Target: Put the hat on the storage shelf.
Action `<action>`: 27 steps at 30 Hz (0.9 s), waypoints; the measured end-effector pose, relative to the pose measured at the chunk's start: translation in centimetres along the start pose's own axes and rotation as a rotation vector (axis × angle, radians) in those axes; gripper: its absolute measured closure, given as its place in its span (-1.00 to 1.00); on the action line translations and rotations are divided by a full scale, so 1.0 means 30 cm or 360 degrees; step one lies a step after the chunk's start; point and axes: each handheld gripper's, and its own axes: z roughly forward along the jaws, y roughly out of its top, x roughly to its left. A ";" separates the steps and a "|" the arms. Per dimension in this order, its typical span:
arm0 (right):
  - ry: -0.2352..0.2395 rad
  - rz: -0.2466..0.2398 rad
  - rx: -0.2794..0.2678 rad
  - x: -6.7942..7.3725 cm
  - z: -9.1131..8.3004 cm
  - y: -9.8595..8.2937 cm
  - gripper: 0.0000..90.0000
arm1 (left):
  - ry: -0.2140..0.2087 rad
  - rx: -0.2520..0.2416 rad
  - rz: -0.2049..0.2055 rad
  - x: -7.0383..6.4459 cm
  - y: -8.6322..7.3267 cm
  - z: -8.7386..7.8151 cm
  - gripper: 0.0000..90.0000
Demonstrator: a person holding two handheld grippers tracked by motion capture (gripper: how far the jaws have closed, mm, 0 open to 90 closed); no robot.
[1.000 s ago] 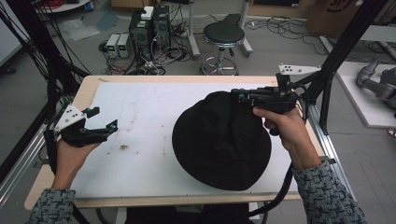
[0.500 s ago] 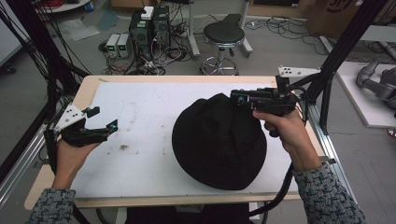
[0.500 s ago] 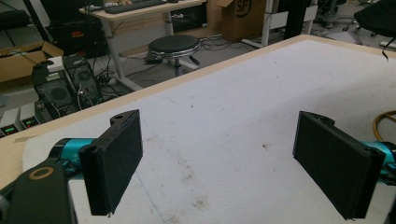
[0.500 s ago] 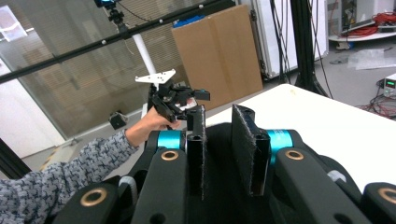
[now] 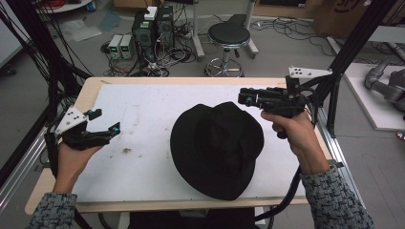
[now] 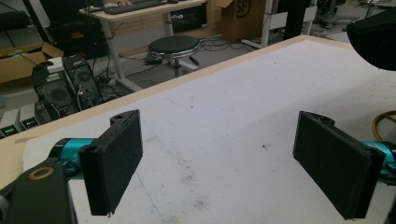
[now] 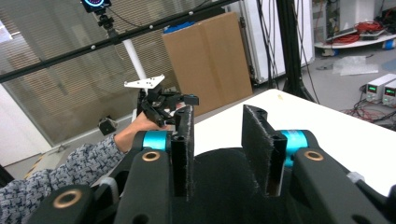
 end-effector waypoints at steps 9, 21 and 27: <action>-0.0065 -0.0016 -0.0035 -0.014 -0.031 0.002 0.29 | 0.0001 0.0001 0.0000 -0.001 0.000 0.001 -0.64; -0.0203 -0.0019 -0.0057 -0.040 -0.058 -0.003 0.05 | 0.0002 0.0000 0.0001 0.000 0.000 0.000 -0.64; -0.0307 -0.0003 -0.0087 -0.062 -0.084 -0.011 -0.09 | 0.0004 0.0000 0.0000 0.000 0.000 0.000 -0.64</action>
